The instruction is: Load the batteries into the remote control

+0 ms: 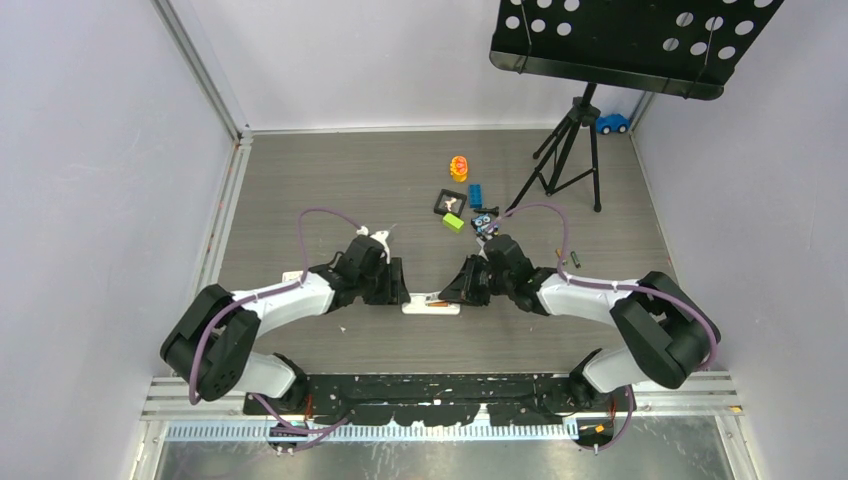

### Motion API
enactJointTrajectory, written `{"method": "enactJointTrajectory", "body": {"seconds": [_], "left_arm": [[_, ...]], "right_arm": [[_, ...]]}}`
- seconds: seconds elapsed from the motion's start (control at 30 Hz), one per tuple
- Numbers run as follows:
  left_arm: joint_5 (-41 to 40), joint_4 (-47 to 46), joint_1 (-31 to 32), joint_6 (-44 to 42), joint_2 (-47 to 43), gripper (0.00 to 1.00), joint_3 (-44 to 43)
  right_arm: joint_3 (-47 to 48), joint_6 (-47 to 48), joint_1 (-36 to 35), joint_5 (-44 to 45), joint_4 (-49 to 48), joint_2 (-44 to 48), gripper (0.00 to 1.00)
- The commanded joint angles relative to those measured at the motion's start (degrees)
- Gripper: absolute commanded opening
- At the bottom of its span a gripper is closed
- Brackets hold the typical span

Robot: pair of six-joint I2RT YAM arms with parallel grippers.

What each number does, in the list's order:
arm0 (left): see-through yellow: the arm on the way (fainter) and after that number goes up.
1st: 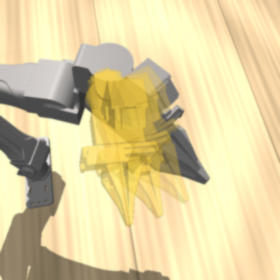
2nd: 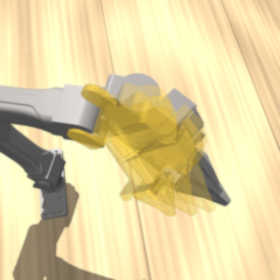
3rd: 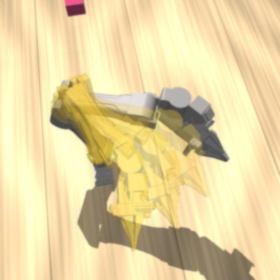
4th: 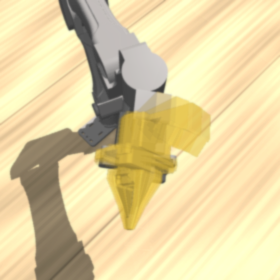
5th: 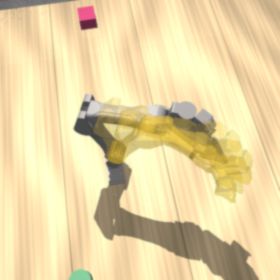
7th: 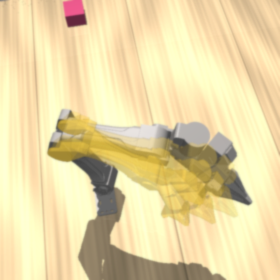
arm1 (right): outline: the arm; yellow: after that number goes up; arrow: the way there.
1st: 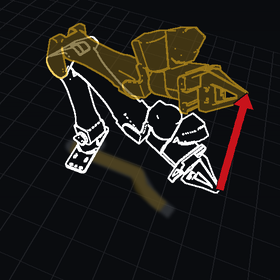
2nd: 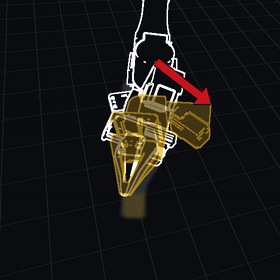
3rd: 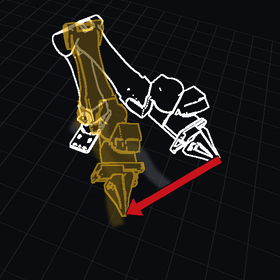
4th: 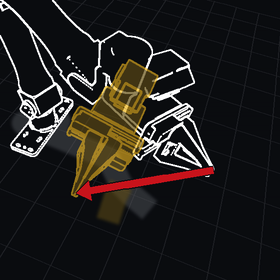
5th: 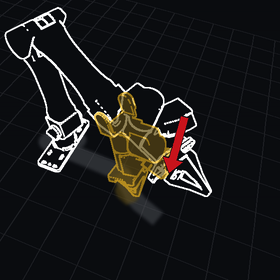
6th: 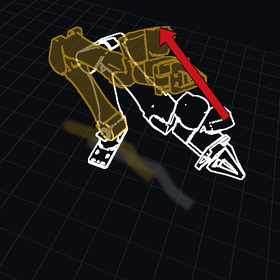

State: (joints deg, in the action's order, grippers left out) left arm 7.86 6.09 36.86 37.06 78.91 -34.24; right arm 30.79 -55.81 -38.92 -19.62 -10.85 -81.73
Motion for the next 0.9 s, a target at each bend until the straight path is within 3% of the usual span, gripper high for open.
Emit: {"method": "enactJointTrajectory", "body": {"seconds": [0.0, 0.23, 0.87], "left_arm": [[0.67, -2.73, -0.11, 0.47, 1.21, 0.5, 0.03], [1.62, -2.8, -0.19, 0.83, 2.5, 0.49, -0.39], [1.79, 1.24, -0.13, -2.43, 4.27, 0.34, -1.88]], "right_arm": [[3.53, 1.57, -0.37, -1.34, 2.26, -1.2, 0.0], [4.3, 2.1, -0.37, -1.23, 5.13, -1.41, 0.0], [3.57, -1.53, -0.28, 2.18, 7.31, -0.22, 0.0]]}}
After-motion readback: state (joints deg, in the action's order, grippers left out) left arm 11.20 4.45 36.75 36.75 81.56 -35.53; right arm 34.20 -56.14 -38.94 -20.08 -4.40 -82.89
